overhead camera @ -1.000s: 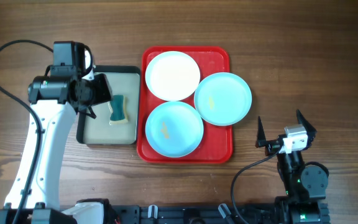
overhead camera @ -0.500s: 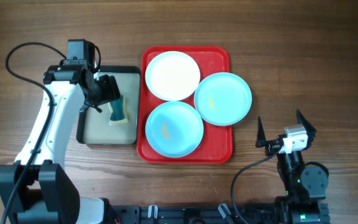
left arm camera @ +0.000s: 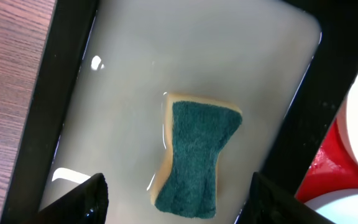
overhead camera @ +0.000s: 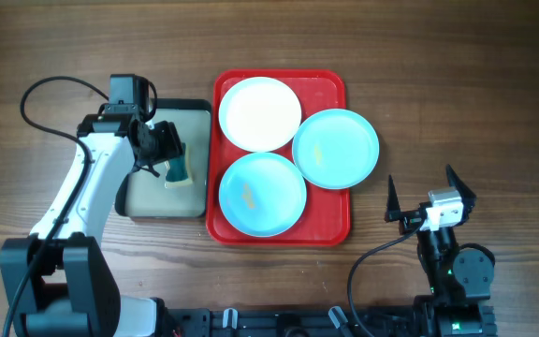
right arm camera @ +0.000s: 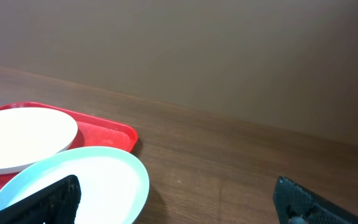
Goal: Clean dirty plates on tray and stack at the side
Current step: 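Reach the left gripper down into the basin toward the green sponge, then grasp the green sponge with the left gripper in the water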
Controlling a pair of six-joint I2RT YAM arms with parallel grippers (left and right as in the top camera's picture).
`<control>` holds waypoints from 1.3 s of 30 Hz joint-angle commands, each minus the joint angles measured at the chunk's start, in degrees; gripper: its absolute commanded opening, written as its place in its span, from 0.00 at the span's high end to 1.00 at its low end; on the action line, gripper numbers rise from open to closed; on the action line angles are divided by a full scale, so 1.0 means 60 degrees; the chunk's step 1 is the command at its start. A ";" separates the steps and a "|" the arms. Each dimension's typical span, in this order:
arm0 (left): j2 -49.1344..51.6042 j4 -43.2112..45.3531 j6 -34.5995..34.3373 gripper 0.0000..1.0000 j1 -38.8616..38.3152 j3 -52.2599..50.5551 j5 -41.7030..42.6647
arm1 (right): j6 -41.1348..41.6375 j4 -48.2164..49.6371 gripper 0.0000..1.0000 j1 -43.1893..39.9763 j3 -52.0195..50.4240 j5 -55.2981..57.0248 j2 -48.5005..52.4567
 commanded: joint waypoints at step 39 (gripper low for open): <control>0.0747 0.2441 0.0827 0.66 -0.0036 -0.1861 0.0845 | -0.0168 0.0029 0.00 0.0051 -0.0007 0.0095 -0.0044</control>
